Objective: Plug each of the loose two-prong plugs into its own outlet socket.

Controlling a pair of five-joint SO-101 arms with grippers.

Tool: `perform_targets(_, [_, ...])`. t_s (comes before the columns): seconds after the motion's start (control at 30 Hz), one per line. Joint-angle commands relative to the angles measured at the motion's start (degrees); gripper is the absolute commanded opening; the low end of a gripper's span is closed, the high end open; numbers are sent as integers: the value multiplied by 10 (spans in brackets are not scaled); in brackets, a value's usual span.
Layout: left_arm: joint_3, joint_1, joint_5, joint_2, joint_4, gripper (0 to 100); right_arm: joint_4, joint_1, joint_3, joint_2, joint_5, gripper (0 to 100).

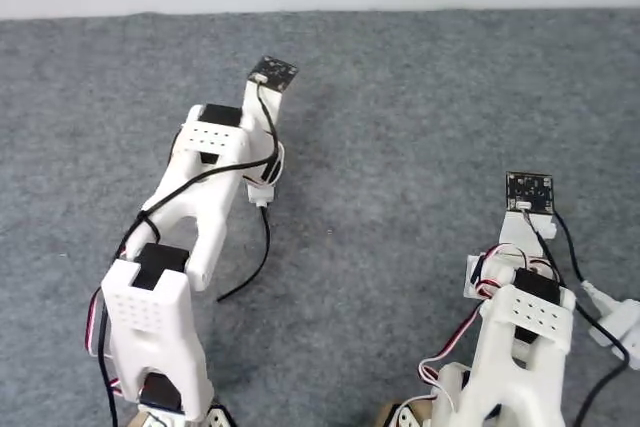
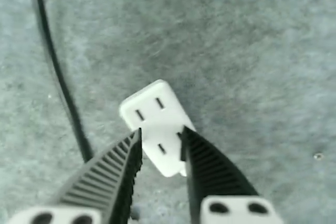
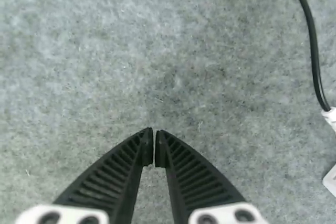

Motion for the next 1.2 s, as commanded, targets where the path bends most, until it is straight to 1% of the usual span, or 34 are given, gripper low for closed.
perform_targets(0.0, [-3,-11,-9,-16,1,142,-7,-6,-4,-15,4,11])
perform_targets(0.37, [-6,-18,-10,32,4,141,-7,-6,-4,-15,4,11])
perform_targets(0.67, [1,-30,-11,40,48,141,-6,-6,-4,-15,4,11])
perform_targets(1.07, [2,-52,-7,21,45,141,-7,-6,-4,-15,3,11])
perform_targets(1.17, [4,-53,-7,-9,24,141,-7,-6,-4,-15,3,11])
